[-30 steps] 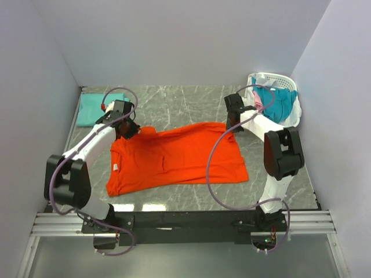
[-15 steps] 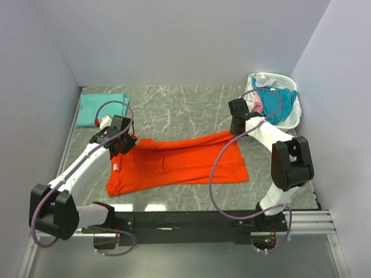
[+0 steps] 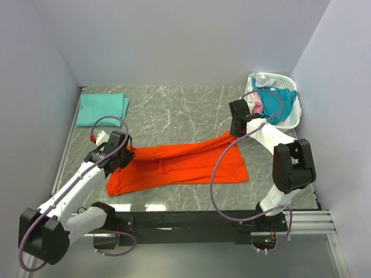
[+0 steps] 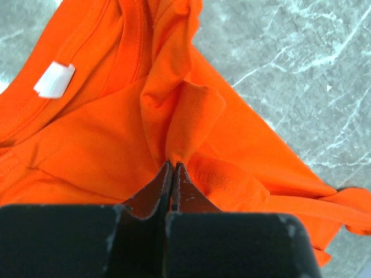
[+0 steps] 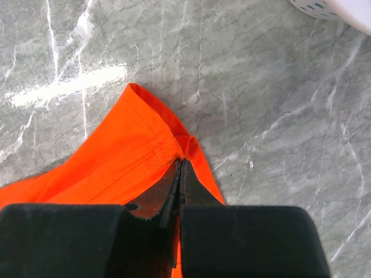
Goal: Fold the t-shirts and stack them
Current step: Fold the tshirt
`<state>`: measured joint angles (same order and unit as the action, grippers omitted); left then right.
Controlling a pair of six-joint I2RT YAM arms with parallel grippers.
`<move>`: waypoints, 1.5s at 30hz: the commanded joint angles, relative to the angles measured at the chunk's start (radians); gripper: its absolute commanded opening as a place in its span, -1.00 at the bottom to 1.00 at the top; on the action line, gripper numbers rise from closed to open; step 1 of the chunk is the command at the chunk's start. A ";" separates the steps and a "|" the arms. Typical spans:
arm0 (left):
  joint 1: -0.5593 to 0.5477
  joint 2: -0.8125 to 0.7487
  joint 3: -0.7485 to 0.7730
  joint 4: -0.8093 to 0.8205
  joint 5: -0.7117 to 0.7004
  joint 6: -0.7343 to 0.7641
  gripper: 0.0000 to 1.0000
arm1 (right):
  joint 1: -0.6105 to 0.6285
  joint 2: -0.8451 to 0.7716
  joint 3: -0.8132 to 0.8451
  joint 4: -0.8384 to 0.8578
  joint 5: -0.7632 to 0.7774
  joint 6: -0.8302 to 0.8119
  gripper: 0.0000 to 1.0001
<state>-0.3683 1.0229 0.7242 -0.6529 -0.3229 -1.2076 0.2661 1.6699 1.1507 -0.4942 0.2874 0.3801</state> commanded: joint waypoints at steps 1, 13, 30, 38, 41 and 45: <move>-0.020 -0.055 -0.043 -0.025 -0.030 -0.070 -0.99 | 0.007 -0.018 0.027 0.013 0.012 0.000 -1.00; -0.115 -0.152 -0.166 -0.102 0.053 -0.150 -0.52 | 0.007 -0.019 -0.023 0.005 0.033 0.019 -0.83; -0.123 -0.123 0.062 -0.168 -0.021 -0.003 0.99 | 0.007 -0.289 -0.126 -0.113 0.150 0.100 0.29; -0.008 0.139 0.127 0.041 0.088 0.160 0.99 | 0.051 -0.297 -0.115 0.092 -0.367 -0.061 0.69; 0.087 0.189 0.112 0.094 0.162 0.215 0.99 | 0.105 -0.169 -0.008 0.056 -0.344 -0.081 0.69; 0.160 0.258 0.080 0.156 0.212 0.253 0.99 | 0.176 -0.004 0.115 0.010 -0.289 -0.081 0.69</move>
<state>-0.2424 1.2633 0.8200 -0.5800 -0.1806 -1.0267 0.4030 1.6009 1.1912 -0.4759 0.0116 0.3309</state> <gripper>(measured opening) 0.995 0.845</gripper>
